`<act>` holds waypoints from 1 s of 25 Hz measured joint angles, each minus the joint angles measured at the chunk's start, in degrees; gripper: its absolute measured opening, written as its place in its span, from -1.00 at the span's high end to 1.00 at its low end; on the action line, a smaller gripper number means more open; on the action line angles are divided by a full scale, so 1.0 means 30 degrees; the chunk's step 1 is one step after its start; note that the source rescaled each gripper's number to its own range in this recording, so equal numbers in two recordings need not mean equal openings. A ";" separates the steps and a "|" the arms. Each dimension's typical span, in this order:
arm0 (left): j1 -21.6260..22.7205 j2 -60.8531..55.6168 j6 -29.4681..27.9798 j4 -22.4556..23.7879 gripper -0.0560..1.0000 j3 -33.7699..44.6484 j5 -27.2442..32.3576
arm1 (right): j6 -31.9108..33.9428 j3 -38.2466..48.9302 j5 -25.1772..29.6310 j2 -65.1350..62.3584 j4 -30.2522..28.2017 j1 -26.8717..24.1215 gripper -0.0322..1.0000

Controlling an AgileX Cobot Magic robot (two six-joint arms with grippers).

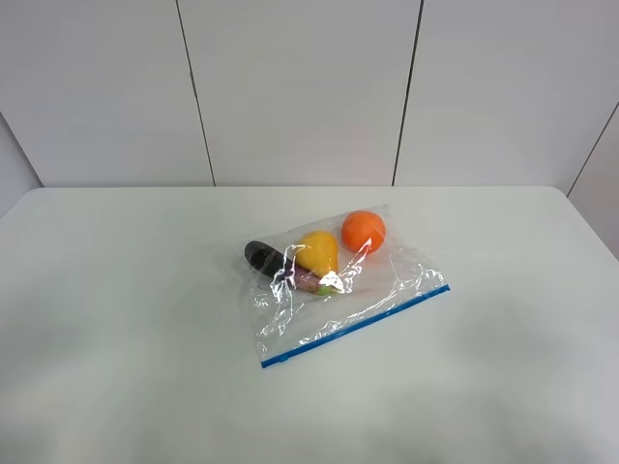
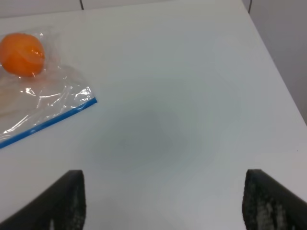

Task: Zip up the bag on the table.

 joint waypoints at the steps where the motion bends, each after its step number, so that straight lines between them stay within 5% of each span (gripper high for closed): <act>1: 0.0000 0.0000 0.0000 0.0000 -1.00 0.0000 0.0000 | 0.0000 0.0000 -0.0018 0.0000 -0.0023 0.0000 -0.92; 25: 0.0000 0.0000 0.0000 0.0000 -1.00 0.0000 0.0000 | 0.0084 0.0000 -0.0018 0.0000 -0.0086 0.0000 -0.92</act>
